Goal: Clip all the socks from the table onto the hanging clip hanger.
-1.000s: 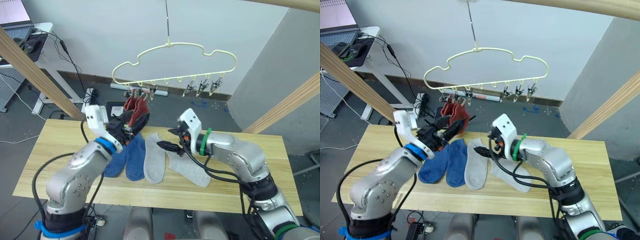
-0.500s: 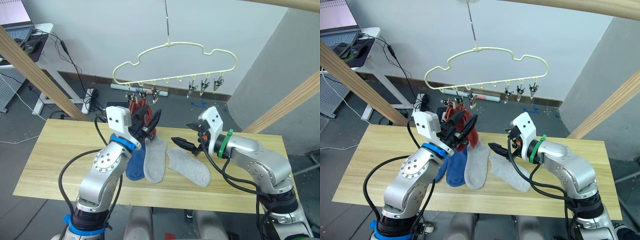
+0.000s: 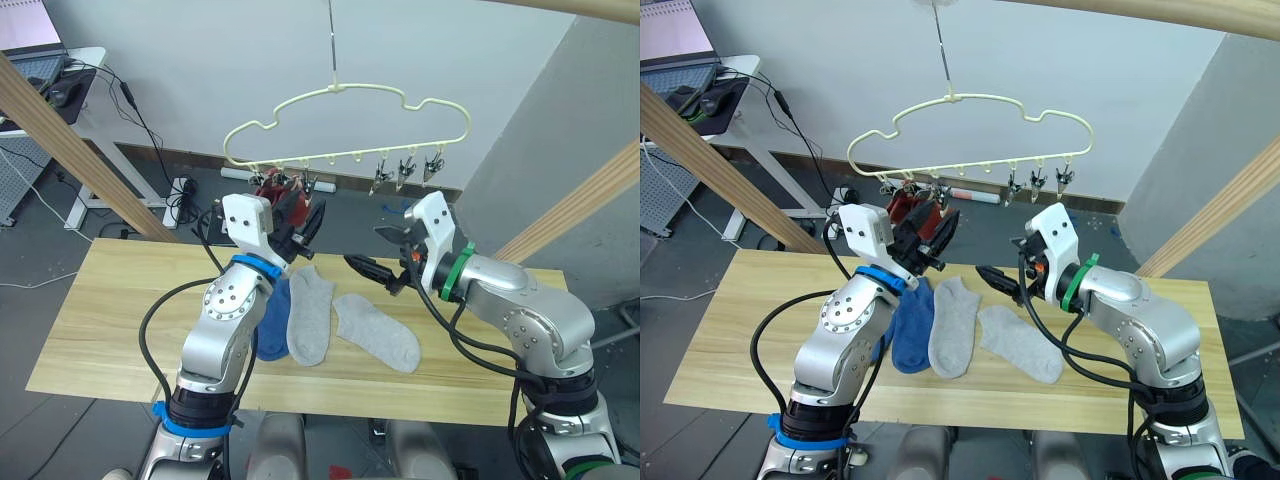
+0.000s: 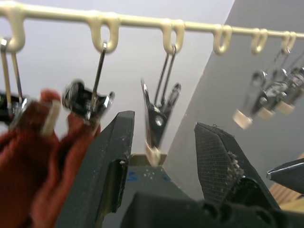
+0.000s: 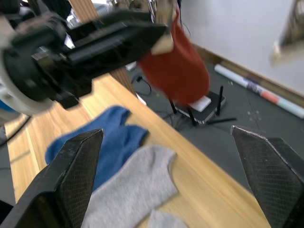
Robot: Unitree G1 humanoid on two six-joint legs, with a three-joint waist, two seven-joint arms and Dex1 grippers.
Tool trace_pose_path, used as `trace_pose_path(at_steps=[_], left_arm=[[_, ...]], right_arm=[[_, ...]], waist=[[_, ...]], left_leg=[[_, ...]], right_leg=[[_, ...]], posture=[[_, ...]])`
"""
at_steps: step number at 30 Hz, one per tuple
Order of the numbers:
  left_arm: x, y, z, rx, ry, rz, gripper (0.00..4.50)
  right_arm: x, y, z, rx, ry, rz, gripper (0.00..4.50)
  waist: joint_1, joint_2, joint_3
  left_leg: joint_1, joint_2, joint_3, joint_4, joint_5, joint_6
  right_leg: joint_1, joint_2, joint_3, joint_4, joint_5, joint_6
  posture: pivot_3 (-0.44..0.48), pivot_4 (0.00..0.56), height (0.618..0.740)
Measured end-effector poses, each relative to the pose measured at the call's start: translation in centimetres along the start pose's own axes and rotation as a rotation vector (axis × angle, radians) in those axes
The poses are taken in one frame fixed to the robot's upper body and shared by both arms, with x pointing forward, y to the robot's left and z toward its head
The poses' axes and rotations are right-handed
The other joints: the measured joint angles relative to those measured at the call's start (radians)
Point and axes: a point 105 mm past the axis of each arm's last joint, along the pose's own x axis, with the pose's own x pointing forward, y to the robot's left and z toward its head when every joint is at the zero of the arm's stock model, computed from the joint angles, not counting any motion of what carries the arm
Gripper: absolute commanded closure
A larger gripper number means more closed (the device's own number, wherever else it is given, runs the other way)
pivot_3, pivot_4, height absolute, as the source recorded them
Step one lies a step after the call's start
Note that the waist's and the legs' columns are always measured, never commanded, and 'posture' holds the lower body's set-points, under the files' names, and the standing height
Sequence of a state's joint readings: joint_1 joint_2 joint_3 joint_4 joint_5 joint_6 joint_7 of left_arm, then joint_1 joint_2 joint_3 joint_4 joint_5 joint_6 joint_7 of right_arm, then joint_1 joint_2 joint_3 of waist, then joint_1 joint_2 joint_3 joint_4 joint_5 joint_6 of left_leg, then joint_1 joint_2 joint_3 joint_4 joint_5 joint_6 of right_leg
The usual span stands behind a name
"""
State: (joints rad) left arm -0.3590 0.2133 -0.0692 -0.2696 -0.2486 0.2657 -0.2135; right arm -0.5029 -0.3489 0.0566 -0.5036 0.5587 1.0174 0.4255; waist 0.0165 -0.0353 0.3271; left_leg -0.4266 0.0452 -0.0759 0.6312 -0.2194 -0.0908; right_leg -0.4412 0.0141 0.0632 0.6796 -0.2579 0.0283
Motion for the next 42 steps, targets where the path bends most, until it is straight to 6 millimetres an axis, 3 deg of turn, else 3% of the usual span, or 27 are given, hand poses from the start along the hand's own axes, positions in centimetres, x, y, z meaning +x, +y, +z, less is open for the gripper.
trace_pose_path(at_steps=[12, 25, 36, 42], left_arm=[[1.4, 0.4, 1.2, 0.014, -0.061, 0.021, 2.25], [1.5, 0.5, 0.9, 0.037, -0.053, 0.027, 2.25], [1.3, 0.7, 0.6, 0.096, -0.036, 0.046, 2.25], [1.3, 0.7, 0.6, 0.099, -0.035, 0.046, 2.25]], right_arm=[[0.1, 0.1, 0.1, 0.015, -0.003, 0.001, 0.00], [-0.2, 0.1, 1.0, 0.028, -0.048, -0.008, 0.00], [-0.6, 2.0, 3.8, 0.054, -0.200, 0.121, 0.00], [-0.6, 2.6, 4.3, 0.017, -0.230, 0.145, 0.00]], waist=[[-0.016, 0.000, 0.000], [-0.020, 0.000, 0.000], [-0.020, 0.000, 0.000], [-0.020, 0.000, 0.000]], left_leg=[[0.000, 0.000, 0.000, 0.001, 0.000, 0.000], [0.000, 0.000, 0.000, 0.001, 0.000, 0.000], [0.000, 0.000, 0.000, 0.001, 0.000, 0.000], [0.000, 0.000, 0.000, 0.002, 0.000, 0.000]], right_leg=[[0.000, 0.000, 0.000, 0.001, 0.000, 0.000], [0.000, 0.000, 0.000, 0.001, 0.000, 0.000], [0.000, 0.000, -0.001, 0.001, 0.000, 0.000], [0.001, 0.000, -0.001, 0.002, 0.000, 0.000]], posture=[[0.044, 0.296, 0.740], [0.039, 0.302, 0.740], [0.040, 0.305, 0.740], [0.040, 0.305, 0.740]])
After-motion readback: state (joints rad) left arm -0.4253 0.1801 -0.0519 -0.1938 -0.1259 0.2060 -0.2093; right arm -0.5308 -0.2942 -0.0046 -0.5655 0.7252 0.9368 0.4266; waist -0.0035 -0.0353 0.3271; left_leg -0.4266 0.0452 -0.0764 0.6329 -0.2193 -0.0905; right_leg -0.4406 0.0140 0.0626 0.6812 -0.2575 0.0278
